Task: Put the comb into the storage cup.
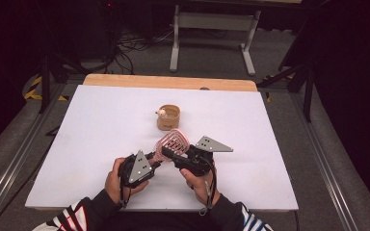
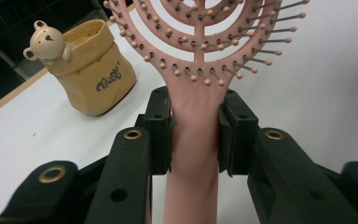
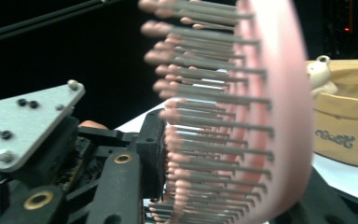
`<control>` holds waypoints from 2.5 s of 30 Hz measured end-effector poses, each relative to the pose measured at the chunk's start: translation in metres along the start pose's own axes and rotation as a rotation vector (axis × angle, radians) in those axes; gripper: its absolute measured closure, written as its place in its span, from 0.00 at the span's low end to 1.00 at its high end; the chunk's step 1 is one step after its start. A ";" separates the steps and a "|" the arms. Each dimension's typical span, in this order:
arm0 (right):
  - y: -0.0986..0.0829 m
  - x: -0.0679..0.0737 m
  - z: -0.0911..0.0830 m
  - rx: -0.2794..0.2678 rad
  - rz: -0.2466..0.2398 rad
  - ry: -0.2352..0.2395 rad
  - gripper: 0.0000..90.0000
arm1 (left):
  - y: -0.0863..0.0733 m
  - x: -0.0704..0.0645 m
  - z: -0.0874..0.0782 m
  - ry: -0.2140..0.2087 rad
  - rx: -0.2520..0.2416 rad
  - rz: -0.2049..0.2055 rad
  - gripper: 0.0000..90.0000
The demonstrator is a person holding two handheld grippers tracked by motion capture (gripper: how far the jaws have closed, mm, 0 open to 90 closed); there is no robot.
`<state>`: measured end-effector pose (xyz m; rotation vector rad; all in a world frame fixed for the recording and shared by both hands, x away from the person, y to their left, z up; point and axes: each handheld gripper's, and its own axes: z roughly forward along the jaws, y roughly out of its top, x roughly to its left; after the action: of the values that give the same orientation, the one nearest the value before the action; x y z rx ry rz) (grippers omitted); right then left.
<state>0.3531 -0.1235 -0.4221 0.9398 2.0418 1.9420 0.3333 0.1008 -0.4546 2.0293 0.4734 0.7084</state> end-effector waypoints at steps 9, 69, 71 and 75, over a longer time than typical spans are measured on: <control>0.004 0.006 -0.001 0.006 -0.065 0.021 0.70 | -0.002 0.005 0.001 -0.009 -0.004 -0.030 0.71; 0.037 -0.011 -0.062 -0.106 -0.274 -0.202 0.70 | -0.053 0.064 -0.081 -0.002 -0.067 -0.053 0.11; 0.038 -0.012 -0.063 -0.110 -0.273 -0.213 0.70 | -0.057 0.065 -0.083 0.006 -0.058 -0.060 0.10; 0.042 -0.013 -0.064 -0.129 -0.278 -0.225 0.70 | -0.064 0.067 -0.086 0.007 -0.048 -0.086 0.10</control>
<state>0.3435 -0.1859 -0.3771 0.7602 1.7904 1.7151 0.3253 0.2276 -0.4528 1.9501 0.5390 0.6690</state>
